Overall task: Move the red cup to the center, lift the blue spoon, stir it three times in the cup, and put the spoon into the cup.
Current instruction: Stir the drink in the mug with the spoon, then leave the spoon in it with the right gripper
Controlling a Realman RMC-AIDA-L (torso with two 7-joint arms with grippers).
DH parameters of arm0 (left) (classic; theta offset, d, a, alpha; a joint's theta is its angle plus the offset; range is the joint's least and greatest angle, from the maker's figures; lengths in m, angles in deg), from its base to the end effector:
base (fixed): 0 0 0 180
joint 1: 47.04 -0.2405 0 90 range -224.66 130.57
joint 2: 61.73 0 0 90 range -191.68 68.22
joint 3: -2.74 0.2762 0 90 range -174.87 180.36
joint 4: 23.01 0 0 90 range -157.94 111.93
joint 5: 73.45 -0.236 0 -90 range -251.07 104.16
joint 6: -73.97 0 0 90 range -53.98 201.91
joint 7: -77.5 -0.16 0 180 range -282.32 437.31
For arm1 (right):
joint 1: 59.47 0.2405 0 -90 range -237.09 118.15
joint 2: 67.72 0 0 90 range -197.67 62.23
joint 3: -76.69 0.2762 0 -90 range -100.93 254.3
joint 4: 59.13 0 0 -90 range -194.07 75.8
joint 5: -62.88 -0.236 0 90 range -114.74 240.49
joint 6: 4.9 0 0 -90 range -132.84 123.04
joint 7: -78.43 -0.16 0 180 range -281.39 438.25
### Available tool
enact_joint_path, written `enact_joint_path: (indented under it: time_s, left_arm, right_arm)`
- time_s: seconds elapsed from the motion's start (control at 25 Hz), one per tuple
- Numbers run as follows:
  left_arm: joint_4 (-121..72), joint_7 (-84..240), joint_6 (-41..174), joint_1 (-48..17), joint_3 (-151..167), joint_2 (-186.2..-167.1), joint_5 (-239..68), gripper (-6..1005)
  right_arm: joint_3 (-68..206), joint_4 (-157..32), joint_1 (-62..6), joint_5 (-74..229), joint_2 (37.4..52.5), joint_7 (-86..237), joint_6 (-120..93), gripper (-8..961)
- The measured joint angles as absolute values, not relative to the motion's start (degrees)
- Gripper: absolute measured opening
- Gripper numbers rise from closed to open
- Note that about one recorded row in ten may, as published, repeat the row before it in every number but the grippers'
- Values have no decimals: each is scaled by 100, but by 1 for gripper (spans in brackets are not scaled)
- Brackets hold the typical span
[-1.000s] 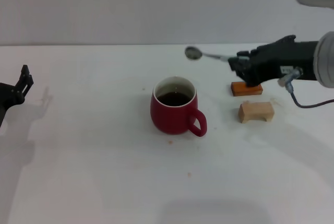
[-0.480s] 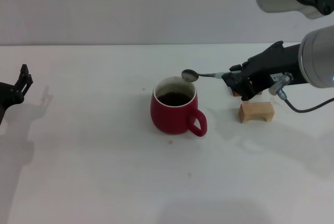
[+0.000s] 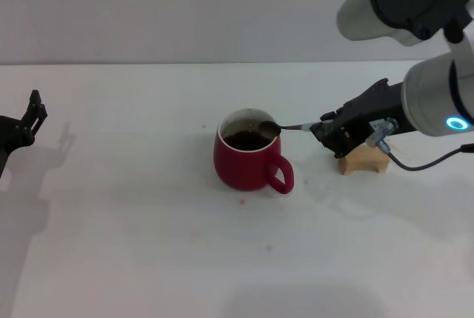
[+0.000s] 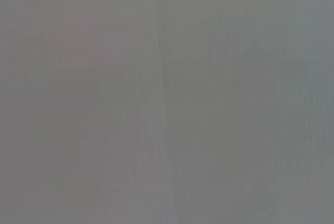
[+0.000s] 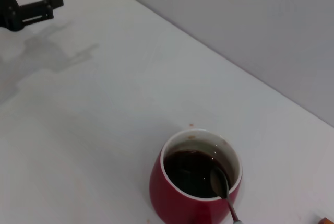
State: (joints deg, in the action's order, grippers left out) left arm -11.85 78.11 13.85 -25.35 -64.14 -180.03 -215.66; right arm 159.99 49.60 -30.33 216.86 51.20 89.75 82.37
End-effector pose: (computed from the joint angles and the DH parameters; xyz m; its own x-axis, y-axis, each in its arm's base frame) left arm -0.3976 0.3610 -0.0167 0.7844 0.0304 0.6195 0.6192 0.0184 -0.7850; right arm 0.0824 0.3514 -0.0102 0.8621 -0.5065 0.0153 -0.4072 -0.7104 -0.5741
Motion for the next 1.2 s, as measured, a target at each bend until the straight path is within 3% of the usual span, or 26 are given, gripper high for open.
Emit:
enact_joint_path:
  time_s: [1.2]
  left_arm:
    - [-1200, 7811, 1394, -2551, -6475, -18003, -21566, 852]
  right_arm:
    - [15631, 3324, -2188, 21648, 5117, 9039, 7282, 123]
